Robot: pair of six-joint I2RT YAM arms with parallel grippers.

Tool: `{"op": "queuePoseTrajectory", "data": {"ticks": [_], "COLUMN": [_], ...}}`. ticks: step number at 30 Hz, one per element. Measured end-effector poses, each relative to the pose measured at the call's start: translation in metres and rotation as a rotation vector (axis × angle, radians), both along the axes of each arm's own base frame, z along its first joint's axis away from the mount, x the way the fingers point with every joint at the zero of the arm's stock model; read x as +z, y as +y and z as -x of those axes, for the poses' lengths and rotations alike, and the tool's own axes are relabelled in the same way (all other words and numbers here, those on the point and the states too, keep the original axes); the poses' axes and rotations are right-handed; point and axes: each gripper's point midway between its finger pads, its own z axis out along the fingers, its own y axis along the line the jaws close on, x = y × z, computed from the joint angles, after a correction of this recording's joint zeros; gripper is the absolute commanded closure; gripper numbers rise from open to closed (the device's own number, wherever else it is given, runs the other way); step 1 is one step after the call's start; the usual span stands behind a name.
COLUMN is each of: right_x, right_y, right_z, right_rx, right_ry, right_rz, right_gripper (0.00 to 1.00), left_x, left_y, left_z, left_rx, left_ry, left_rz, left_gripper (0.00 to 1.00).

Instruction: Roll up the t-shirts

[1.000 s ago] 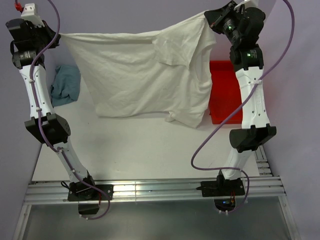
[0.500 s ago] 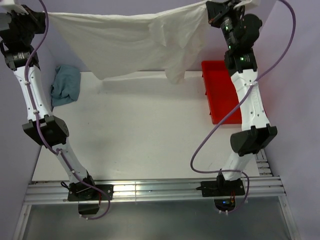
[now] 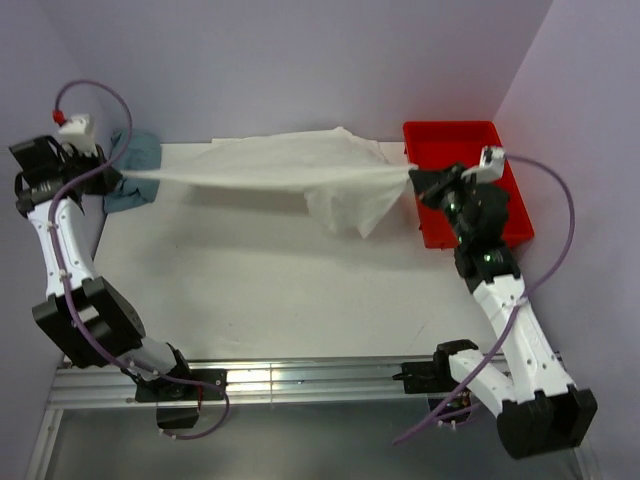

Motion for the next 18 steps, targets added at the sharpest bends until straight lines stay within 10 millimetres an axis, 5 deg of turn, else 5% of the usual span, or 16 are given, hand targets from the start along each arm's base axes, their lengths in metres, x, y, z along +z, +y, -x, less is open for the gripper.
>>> {"op": "queuePoseTrajectory", "data": {"ticks": [6,9,13,18], "right_x": [-0.152,-0.204,-0.234,-0.244], "right_y": [0.012,0.015,0.013,0.008], "right_z": [0.074,0.106,0.134,0.146], "right_rx": [0.029,0.039,0.023,-0.002], "right_ry": [0.305,0.422,0.52,0.568], "right_rz": [-0.078,-0.106,-0.126,-0.127], "right_gripper": [1.0,1.0,1.0,1.0], "left_x": [-0.106,-0.155,-0.19,-0.198], "left_y": [-0.023,-0.031,-0.022,-0.006], "left_z": [0.106,0.148,0.187,0.206], "left_rx": [-0.091,-0.144,-0.164,-0.166], "left_ry": [0.263,0.391,0.515,0.561], "left_rz": [-0.127,-0.159,-0.172,-0.185], "left_gripper": [1.0,1.0,1.0,1.0]}}
